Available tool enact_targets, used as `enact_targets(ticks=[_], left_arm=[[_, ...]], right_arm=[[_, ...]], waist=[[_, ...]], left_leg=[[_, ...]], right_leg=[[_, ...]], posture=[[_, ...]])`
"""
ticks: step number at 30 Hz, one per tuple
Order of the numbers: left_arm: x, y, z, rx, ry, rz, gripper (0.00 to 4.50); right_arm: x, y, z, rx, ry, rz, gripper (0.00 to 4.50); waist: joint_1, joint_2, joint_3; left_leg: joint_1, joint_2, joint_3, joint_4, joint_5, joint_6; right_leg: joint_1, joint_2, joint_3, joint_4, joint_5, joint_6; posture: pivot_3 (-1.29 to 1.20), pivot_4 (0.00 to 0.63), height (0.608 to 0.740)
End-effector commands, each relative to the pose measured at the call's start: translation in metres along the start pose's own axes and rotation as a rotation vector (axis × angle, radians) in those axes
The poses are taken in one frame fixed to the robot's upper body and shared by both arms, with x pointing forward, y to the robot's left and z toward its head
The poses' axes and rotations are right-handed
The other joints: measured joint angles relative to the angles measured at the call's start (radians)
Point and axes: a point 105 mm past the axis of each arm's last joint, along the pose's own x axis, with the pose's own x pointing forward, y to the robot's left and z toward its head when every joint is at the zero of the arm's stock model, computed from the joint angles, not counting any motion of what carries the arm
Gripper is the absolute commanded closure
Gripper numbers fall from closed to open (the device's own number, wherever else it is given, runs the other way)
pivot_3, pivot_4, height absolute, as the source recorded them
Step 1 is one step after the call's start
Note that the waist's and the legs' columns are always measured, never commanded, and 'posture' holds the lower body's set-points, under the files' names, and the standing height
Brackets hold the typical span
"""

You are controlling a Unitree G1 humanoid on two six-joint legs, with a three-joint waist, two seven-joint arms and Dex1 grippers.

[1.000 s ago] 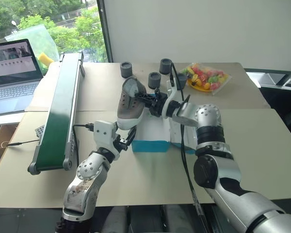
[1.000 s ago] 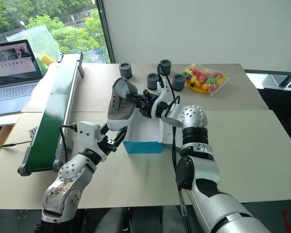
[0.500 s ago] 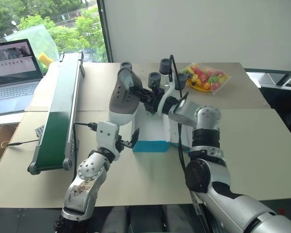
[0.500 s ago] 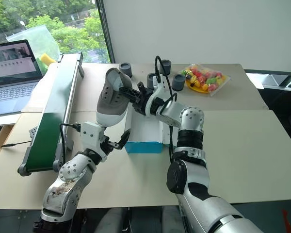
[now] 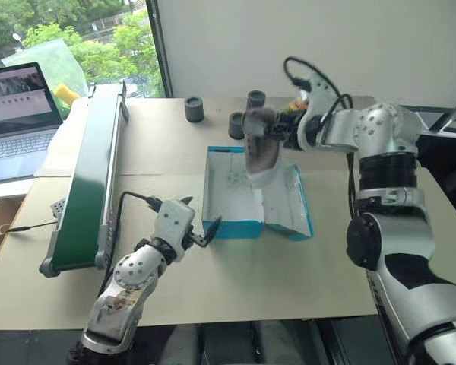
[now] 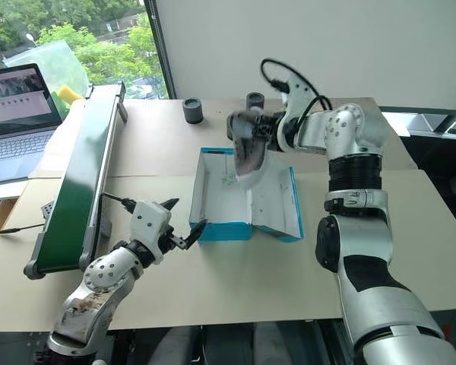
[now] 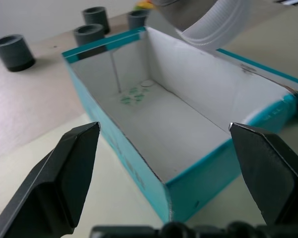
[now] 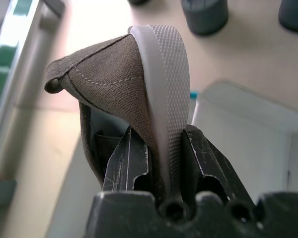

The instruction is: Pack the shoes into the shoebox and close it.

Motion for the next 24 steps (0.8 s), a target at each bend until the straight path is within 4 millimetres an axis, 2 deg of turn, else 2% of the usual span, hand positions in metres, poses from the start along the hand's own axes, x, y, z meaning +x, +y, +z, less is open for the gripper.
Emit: enact_targets(ticks=[1,5,11,20,22,23,24], left_arm=[[-0.006,-0.011,0.018,0.058,-0.051,-0.095,0.03],[-0.015,-0.006,0.022,0.123,-0.029,-0.161,0.03],[-0.013,-0.002,0.024,0.132,-0.035,-0.151,0.03],[-0.010,0.000,0.025,0.132,-0.050,-0.109,0.03],[-0.010,0.001,0.023,0.140,-0.043,-0.104,0.00],[-0.010,0.002,0.024,0.139,-0.047,-0.099,0.00],[-0.010,0.002,0.026,0.137,-0.052,-0.094,0.00]], right_arm=[[-0.002,0.009,0.003,-0.056,0.021,0.000,4.07],[0.015,0.000,-0.019,-0.071,0.095,-0.079,4.07],[0.023,-0.010,-0.024,-0.074,0.098,-0.139,4.07],[0.034,0.001,-0.023,-0.057,0.049,-0.161,4.07],[0.035,0.002,-0.022,-0.034,0.030,-0.161,3.14],[0.035,0.002,-0.021,-0.023,0.018,-0.160,3.01],[0.036,0.003,-0.019,-0.016,0.007,-0.161,2.59]], waist=[[0.005,0.000,0.000],[0.008,0.001,0.000],[0.012,0.001,0.001],[0.007,0.001,0.001],[0.007,0.001,0.001],[0.008,0.001,0.001],[0.008,0.001,0.001]], left_leg=[[0.000,0.000,0.000,0.000,0.000,0.000],[-0.001,0.000,-0.001,0.000,0.000,0.000],[-0.001,-0.001,-0.001,0.000,0.000,0.000],[-0.001,0.000,-0.001,0.000,0.000,0.000],[-0.001,0.000,-0.001,0.000,0.000,0.000],[-0.001,0.000,-0.001,0.000,0.000,0.000],[-0.001,0.000,-0.001,0.000,0.000,0.000]], right_leg=[[0.000,0.000,0.000,0.000,0.000,0.000],[0.000,0.000,-0.001,-0.001,0.000,0.000],[0.000,-0.001,-0.001,-0.002,0.000,0.000],[0.000,0.000,-0.001,-0.001,0.000,0.000],[0.000,0.000,-0.001,-0.001,0.000,0.000],[0.000,0.000,-0.001,-0.001,0.000,0.000],[0.000,0.000,-0.001,-0.001,0.000,0.000]], posture=[[0.00,0.150,0.731],[0.00,0.150,0.731],[0.00,0.150,0.731],[0.00,0.150,0.731],[0.00,0.150,0.731],[0.00,0.150,0.731],[0.00,0.150,0.731]])
